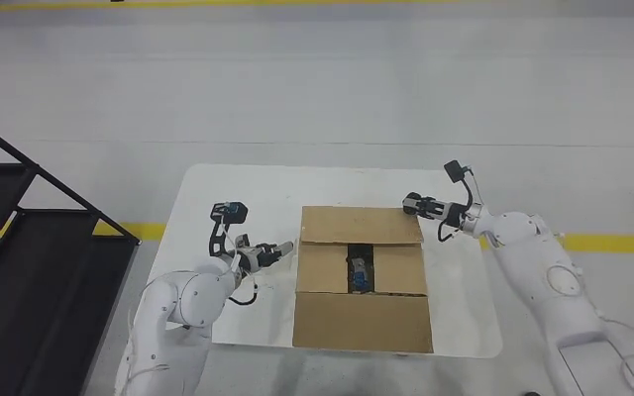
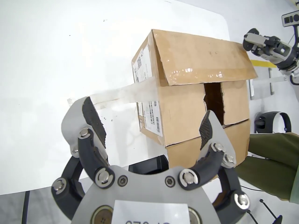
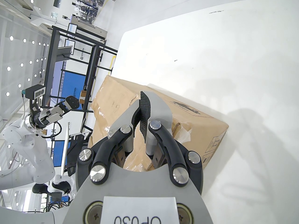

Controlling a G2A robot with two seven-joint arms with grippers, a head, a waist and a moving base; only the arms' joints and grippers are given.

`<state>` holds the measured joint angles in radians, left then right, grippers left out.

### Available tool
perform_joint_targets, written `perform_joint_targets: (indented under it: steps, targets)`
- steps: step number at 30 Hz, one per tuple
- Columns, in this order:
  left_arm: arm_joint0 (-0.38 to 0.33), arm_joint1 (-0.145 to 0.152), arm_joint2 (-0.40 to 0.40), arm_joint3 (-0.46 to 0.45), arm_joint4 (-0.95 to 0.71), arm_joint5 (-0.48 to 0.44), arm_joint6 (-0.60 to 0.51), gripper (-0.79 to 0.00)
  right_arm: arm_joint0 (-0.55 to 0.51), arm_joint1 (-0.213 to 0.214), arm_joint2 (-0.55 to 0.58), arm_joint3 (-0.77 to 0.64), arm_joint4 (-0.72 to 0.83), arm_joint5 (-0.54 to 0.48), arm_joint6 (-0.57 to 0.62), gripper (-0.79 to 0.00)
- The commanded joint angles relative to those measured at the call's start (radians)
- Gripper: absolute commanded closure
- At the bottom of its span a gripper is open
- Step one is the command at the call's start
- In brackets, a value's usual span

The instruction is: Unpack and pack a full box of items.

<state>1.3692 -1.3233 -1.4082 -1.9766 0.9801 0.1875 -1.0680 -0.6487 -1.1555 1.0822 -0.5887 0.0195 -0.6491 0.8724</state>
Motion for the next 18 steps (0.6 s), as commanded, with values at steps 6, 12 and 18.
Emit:
perform_joint_targets:
  steps: [6,12,18]
  targets:
    - [-0.001,0.000,0.000,0.000,-0.001,0.002,-0.001,-0.785,-0.022,0.005,0.006,-0.046,0.001,0.025,-0.008,0.000]
    - [0.054,0.017,-0.015,-0.016,0.130,-0.119,0.021,-0.785,-0.035,0.007,0.004,-0.079,-0.013,0.044,-0.010,0.000]
    - [0.188,0.044,-0.052,-0.018,0.359,-0.277,0.038,-0.785,-0.044,0.006,-0.006,-0.103,-0.030,0.053,-0.013,0.000]
